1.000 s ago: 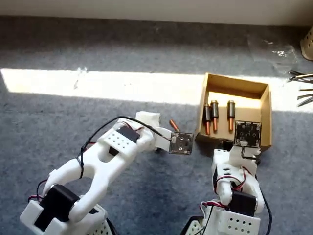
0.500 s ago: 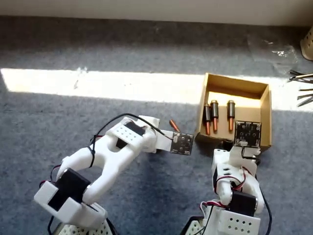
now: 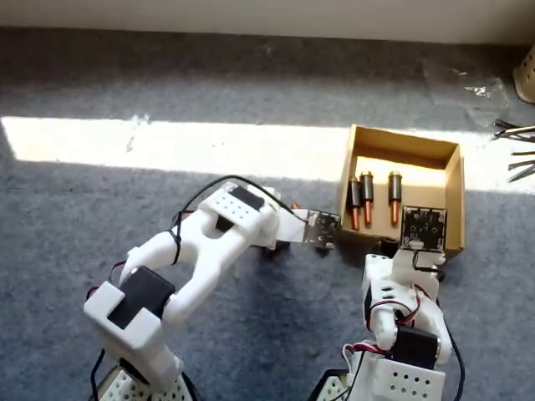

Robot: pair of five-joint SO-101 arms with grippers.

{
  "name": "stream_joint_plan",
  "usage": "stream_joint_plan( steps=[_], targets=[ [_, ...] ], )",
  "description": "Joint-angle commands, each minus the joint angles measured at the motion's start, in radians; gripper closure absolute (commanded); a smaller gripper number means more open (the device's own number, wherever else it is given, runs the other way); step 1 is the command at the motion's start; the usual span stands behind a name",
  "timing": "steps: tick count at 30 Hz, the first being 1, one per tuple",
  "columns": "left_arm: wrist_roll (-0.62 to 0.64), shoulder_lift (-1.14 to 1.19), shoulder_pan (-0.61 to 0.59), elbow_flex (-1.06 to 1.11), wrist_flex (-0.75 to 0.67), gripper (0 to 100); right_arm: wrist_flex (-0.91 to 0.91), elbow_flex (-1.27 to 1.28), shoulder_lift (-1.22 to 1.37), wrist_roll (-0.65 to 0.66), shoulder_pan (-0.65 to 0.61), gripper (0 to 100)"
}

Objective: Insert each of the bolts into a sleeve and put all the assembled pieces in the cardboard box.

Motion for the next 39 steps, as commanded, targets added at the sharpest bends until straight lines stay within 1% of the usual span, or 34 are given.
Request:
stream_joint_plan(
  steps=[1, 9, 15, 19, 24, 27, 39],
  targets=[
    [-0.008, 0.015, -0.068, -0.058, 0.110, 99, -0.028, -0.004, -0.010, -0.002, 0.005, 99.5],
    [-0.003, 0.013, -0.174, -0.176, 0.311, 99, -0.028, -0.004, -0.010, 0.000, 0.004, 99.5],
    [-0.003, 0.013, -0.185, -0.271, 0.562, 99, -0.028, -0.004, -0.010, 0.000, 0.004, 99.5],
    [-0.003, 0.012, -0.188, -0.384, 0.710, 99, -0.027, -0.004, -0.010, 0.000, 0.004, 99.5],
    [-0.003, 0.012, -0.211, -0.539, 0.836, 99, -0.027, -0.002, -0.010, 0.000, 0.004, 99.5],
    [-0.003, 0.015, -0.222, -0.570, 0.870, 99, -0.027, -0.002, -0.010, 0.000, 0.004, 99.5],
    [-0.005, 0.022, -0.229, -0.558, 0.870, 99, -0.027, -0.002, -0.010, 0.000, 0.004, 99.5]
  ],
)
